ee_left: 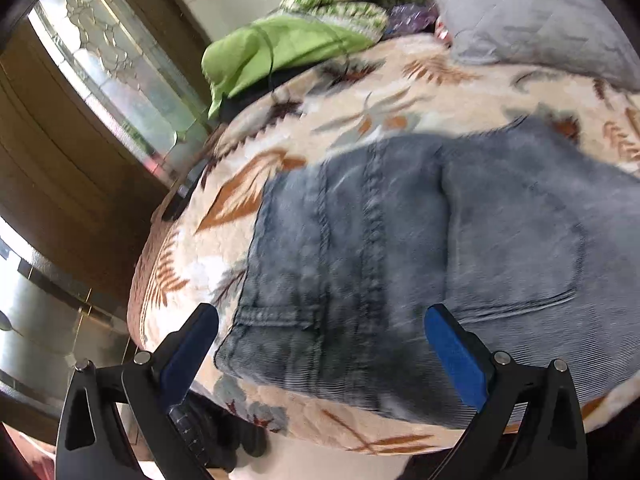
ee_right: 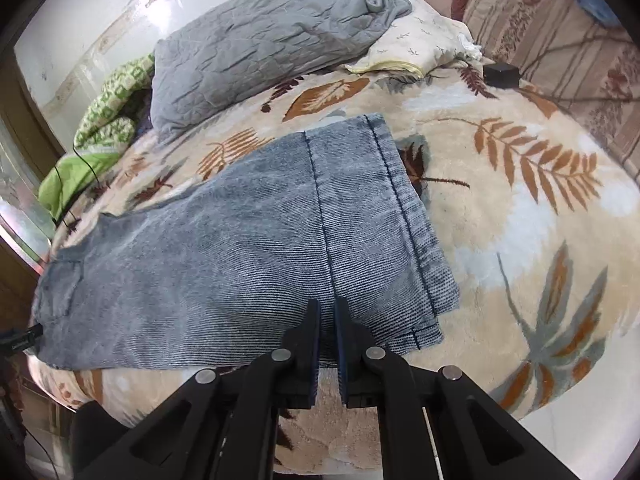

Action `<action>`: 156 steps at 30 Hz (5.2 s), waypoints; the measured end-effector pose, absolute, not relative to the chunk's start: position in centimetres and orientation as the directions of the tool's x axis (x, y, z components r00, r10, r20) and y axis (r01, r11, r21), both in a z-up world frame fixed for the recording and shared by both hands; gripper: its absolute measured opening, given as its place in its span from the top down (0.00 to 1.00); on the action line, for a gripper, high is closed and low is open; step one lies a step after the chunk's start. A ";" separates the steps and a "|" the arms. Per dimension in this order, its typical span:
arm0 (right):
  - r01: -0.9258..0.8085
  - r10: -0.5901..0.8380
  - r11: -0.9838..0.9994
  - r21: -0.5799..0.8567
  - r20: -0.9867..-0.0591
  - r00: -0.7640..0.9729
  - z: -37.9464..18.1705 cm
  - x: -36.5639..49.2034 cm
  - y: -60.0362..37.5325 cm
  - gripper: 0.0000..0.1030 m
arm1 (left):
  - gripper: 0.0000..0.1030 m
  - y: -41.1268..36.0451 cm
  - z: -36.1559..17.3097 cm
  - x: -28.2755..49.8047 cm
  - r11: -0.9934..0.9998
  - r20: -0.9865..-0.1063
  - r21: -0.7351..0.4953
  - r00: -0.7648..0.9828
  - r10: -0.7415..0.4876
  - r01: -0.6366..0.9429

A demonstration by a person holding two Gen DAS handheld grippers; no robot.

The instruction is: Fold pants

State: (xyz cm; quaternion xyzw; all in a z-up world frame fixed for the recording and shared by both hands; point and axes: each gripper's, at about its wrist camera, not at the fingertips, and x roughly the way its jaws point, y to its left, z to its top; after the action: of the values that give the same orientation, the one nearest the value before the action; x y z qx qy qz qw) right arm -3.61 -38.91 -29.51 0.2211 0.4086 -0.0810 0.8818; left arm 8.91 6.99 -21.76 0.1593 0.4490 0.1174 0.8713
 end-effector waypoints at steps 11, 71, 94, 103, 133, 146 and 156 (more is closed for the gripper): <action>0.316 0.046 0.887 0.336 -0.746 0.664 -29.5 -4.0 -39.0 0.91 | 0.00 -1.0 -20.3 8.4 0.946 -0.791 0.303 0.584 0.183 0.114; 0.333 0.010 0.894 0.301 -0.755 0.656 -29.5 -3.9 -38.4 0.91 | 0.00 -3.7 -27.2 9.2 0.951 -0.901 0.204 0.426 0.088 0.234; 0.384 0.070 0.772 0.507 -0.668 0.741 -27.0 -10.4 -45.3 0.82 | 0.00 -8.5 -23.1 7.9 0.925 -0.874 0.213 0.485 0.036 0.315; 0.308 0.230 0.705 0.639 -0.617 0.753 -29.0 -9.1 -43.7 0.39 | 0.00 -14.0 -24.8 7.8 0.879 -0.885 0.243 0.464 0.027 0.411; 0.333 0.261 0.409 0.850 -0.458 0.850 -31.9 -6.2 -47.6 0.80 | 0.00 -15.3 -26.5 8.4 0.869 -0.901 0.268 0.427 0.073 0.416; 0.381 0.260 0.495 0.781 -0.552 0.792 -31.8 -7.2 -48.4 0.80 | 0.00 -15.1 -26.3 8.3 0.871 -0.900 0.268 0.430 0.074 0.412; 0.395 0.198 0.488 0.778 -0.540 0.818 -29.8 -7.8 -51.3 0.29 | 0.00 -18.2 -24.2 8.6 0.862 -0.878 0.240 0.478 -0.004 0.447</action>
State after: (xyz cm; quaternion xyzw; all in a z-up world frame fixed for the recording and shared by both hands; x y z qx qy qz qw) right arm -7.85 -51.33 -29.80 0.5023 0.2953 -0.0609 0.8104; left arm 8.58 -18.22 -24.17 0.2252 0.4924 -0.1357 0.8297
